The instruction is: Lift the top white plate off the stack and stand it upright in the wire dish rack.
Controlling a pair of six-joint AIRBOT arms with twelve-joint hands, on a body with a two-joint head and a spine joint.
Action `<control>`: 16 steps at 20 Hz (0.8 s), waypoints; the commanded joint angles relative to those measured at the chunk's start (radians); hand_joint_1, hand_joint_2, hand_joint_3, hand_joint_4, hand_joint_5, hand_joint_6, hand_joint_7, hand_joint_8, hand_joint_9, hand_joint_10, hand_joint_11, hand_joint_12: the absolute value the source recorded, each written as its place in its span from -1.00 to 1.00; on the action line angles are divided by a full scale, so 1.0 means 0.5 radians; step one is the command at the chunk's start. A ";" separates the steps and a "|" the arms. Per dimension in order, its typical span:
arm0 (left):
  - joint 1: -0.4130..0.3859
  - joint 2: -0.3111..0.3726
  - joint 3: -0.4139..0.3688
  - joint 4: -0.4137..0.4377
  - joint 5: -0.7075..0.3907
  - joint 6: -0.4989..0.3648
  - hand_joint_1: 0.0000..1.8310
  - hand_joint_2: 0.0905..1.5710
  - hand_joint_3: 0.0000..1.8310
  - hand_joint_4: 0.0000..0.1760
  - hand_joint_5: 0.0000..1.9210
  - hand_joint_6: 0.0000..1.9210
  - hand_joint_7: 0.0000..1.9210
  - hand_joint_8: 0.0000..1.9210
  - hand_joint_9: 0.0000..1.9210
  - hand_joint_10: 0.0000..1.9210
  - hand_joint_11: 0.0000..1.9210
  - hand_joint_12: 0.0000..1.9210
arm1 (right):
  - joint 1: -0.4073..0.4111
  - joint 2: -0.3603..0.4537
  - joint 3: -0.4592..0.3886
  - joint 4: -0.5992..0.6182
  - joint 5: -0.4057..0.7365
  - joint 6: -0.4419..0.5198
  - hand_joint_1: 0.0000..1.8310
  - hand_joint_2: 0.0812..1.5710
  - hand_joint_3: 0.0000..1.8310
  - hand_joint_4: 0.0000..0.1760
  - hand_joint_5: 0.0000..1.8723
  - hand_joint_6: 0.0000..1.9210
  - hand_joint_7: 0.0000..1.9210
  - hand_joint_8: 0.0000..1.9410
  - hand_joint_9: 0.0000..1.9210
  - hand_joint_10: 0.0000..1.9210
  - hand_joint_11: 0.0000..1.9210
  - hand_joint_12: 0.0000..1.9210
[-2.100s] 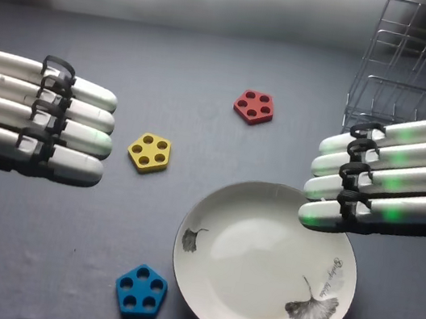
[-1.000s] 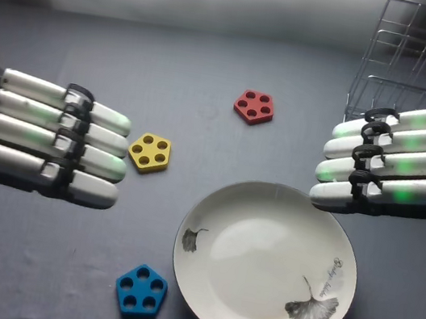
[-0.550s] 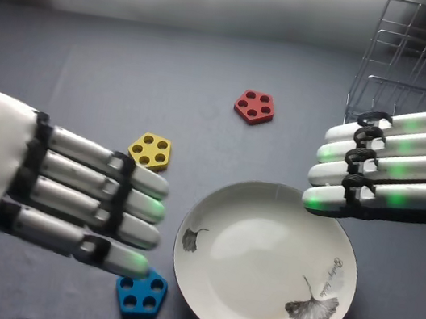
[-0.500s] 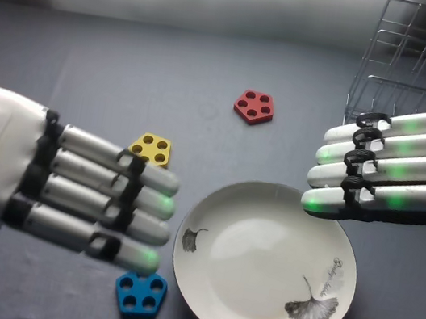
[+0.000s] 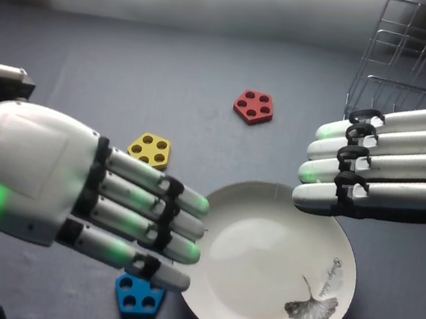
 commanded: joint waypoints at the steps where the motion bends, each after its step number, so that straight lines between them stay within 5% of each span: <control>1: -0.048 -0.010 -0.008 -0.144 -0.091 0.002 -0.89 0.09 -1.00 -1.00 -0.97 -1.00 -0.95 -1.00 -0.95 -1.00 -0.95 -0.97 | 0.026 0.016 -0.009 0.156 0.106 0.008 -0.88 0.18 -1.00 -1.00 -0.98 -0.99 -0.95 -1.00 -0.92 -0.99 -0.88 -0.99; 16: -0.057 -0.193 0.047 -0.103 0.239 0.002 -0.87 0.08 -1.00 -1.00 -0.95 -1.00 -0.93 -0.99 -0.91 -0.99 -0.90 -0.95 | 0.029 -0.011 0.066 0.184 0.249 0.122 -0.88 0.20 -1.00 -1.00 -0.97 -0.99 -0.94 -0.99 -0.91 -0.99 -0.89 -0.98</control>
